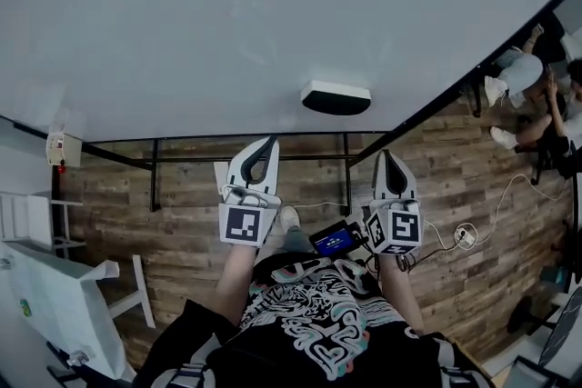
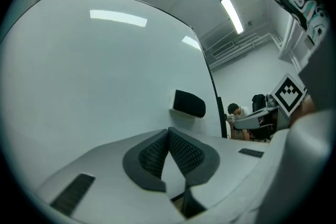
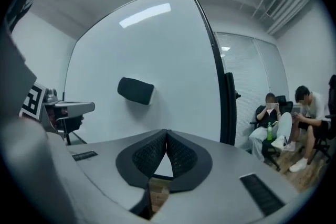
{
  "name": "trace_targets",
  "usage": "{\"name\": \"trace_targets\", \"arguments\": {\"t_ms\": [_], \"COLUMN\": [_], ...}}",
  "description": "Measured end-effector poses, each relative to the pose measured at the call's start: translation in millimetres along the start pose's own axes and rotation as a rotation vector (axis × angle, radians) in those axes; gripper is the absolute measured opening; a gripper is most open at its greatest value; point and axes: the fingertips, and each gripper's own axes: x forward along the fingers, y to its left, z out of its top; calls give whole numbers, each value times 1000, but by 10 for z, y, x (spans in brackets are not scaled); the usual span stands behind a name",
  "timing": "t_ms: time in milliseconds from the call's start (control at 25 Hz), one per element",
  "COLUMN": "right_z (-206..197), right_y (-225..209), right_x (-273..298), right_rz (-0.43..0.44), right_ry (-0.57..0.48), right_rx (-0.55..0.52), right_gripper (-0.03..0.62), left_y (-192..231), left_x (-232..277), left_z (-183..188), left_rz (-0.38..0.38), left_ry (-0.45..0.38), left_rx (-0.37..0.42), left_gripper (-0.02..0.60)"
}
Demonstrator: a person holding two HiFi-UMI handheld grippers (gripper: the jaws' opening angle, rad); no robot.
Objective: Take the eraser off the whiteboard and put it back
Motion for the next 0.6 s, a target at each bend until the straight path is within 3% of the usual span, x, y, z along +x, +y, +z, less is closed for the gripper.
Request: {"name": "trace_targets", "arguments": {"t_ms": [240,480,600], "right_z": [-14,12,15], "right_y": [103,24,110], "right_x": [-552,-1127,-1271], "right_rz": [118,186,252], "right_ry": [4,-26,-20], "right_rx": [23,65,69], "right_gripper": [35,34,34], "left_y": [-433,-961,-1099], "left_x": [-365,-725,-887], "left_z": [62,83,146], "left_rz": [38,81,86], "left_ry": [-11,38,32], "left_rx": [-70,-10,-25], "left_gripper": [25,25,25]}}
